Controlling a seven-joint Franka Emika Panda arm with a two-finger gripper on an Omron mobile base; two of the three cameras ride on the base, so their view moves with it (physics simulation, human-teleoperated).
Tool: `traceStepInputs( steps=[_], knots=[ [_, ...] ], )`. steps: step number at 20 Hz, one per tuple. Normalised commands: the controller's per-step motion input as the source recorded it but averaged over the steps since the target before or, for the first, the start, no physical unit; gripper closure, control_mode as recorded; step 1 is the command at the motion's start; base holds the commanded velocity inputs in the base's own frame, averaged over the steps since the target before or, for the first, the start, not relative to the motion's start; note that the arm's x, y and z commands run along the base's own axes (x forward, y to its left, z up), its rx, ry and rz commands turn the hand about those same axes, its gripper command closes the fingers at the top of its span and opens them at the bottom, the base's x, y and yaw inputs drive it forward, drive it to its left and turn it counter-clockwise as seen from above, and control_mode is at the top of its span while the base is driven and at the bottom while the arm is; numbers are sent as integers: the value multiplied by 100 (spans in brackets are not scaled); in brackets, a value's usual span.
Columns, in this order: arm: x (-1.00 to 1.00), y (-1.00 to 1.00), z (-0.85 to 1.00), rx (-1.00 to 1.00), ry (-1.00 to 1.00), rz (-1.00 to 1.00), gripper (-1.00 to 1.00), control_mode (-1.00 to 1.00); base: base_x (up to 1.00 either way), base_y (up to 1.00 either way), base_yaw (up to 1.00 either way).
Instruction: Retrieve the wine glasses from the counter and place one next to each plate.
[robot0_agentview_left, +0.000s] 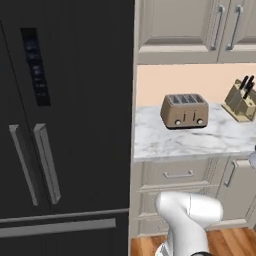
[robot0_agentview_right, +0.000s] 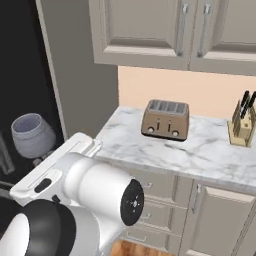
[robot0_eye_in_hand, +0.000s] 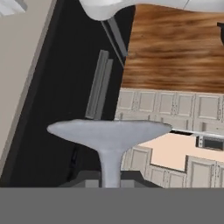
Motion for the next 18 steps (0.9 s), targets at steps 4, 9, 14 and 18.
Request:
traceStepInputs(
  steps=[4, 9, 14, 18],
  knots=[
    [0, 0, 0, 0, 0, 0, 100, 100, -100, 27, -6],
    [0, 0, 0, 0, 0, 0, 100, 100, -100, 2, -21],
    [0, 0, 0, 0, 0, 0, 100, 100, -100, 0, -17],
    [0, 0, 0, 0, 0, 0, 100, 100, -100, 0, -11]
  ],
)
